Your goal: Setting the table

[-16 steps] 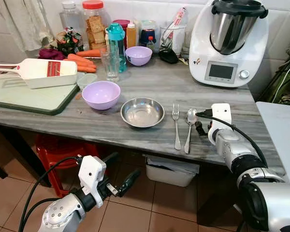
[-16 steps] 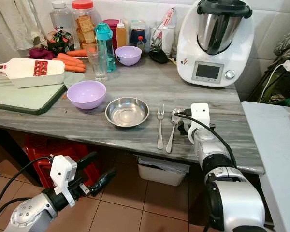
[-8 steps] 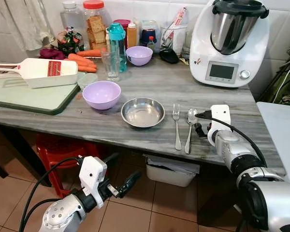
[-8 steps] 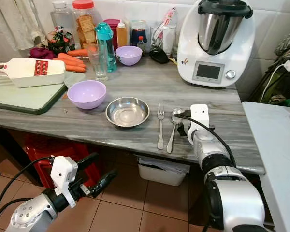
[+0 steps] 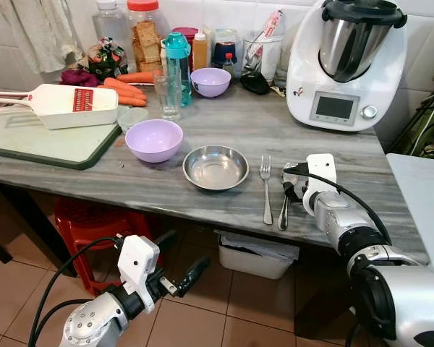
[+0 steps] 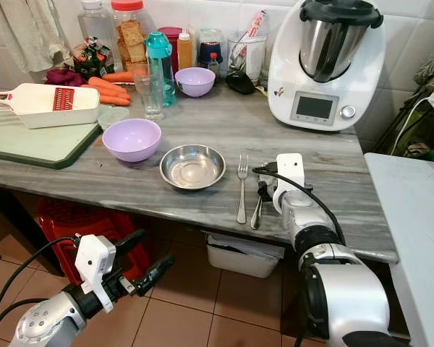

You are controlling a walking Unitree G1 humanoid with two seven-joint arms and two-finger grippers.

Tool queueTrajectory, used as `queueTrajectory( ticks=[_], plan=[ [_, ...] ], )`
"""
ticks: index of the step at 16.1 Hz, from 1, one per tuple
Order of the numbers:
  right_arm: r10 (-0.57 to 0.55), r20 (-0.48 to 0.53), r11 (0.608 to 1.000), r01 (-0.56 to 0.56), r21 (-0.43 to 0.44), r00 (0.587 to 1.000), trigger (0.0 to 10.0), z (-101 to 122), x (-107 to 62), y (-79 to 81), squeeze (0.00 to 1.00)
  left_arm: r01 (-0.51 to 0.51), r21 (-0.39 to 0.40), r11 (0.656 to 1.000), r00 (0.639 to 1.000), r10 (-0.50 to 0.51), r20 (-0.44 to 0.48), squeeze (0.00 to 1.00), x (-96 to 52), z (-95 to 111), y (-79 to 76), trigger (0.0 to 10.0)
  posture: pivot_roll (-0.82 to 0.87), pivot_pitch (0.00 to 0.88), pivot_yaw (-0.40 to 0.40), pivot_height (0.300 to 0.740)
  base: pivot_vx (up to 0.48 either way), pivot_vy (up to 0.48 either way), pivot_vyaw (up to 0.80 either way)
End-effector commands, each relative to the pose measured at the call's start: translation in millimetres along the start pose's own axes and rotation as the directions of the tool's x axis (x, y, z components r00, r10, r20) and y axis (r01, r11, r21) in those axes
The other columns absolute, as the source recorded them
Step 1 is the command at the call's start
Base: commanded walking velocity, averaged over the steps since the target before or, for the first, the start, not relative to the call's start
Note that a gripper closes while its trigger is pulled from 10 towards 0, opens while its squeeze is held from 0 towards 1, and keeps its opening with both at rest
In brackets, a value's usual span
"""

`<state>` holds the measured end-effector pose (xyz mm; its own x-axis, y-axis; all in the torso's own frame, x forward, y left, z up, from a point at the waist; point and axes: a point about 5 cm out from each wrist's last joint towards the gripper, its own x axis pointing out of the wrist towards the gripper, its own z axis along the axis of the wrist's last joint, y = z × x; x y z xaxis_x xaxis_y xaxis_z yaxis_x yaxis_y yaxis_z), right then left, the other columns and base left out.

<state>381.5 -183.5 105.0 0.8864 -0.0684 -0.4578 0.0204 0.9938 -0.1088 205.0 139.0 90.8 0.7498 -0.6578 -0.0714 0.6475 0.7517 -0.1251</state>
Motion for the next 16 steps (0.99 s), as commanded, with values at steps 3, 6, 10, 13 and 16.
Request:
queueTrajectory(
  ticks=[3, 6, 10, 13, 16],
  plan=[
    [-0.015, 0.08, 1.0, 0.013, 0.02, 0.997, 10.0, 15.9, -0.4, -0.4, 0.0, 0.004, 0.018, 1.0, 1.0, -0.004, 0.0, 0.0, -1.4, 2.1, -1.4, 10.0, 0.12, 0.0, -0.042, 0.74, 0.0, 0.0, 0.0],
    [-0.077, 0.112, 0.997, 0.076, 0.011, 0.991, 10.0, 18.7, -1.5, -9.7, 0.0, 0.003, 0.021, 1.0, 1.0, -0.003, 0.001, 0.0, -0.8, 3.0, -1.0, 10.0, 0.11, 0.0, -0.038, 0.74, 0.0, 0.0, 0.0],
    [-0.126, 0.09, 0.991, 0.122, 0.045, 0.988, 10.0, 1.2, -2.4, -16.6, 0.0, 0.005, 0.021, 1.0, 1.0, -0.005, 0.003, 0.0, 0.5, 3.7, -1.3, 10.0, 0.11, 0.0, -0.035, 0.74, 0.0, 0.0, 0.0],
    [-0.121, 0.07, 0.992, 0.118, 0.047, 0.99, 10.0, -7.2, -2.4, -14.9, 0.0, 0.007, 0.02, 1.0, 1.0, -0.007, 0.005, 0.0, 1.5, 4.5, -2.0, 10.0, 0.11, 0.0, -0.032, 0.74, 0.0, 0.0, 0.0],
    [-0.101, 0.059, 0.995, 0.1, 0.031, 0.993, 10.0, -7.3, -1.7, -11.9, 0.0, 0.006, 0.02, 1.0, 1.0, -0.006, 0.004, 0.0, 1.9, 5.2, -2.9, 10.0, 0.12, 0.0, -0.036, 0.74, 0.0, 0.0, 0.0]
  ],
)
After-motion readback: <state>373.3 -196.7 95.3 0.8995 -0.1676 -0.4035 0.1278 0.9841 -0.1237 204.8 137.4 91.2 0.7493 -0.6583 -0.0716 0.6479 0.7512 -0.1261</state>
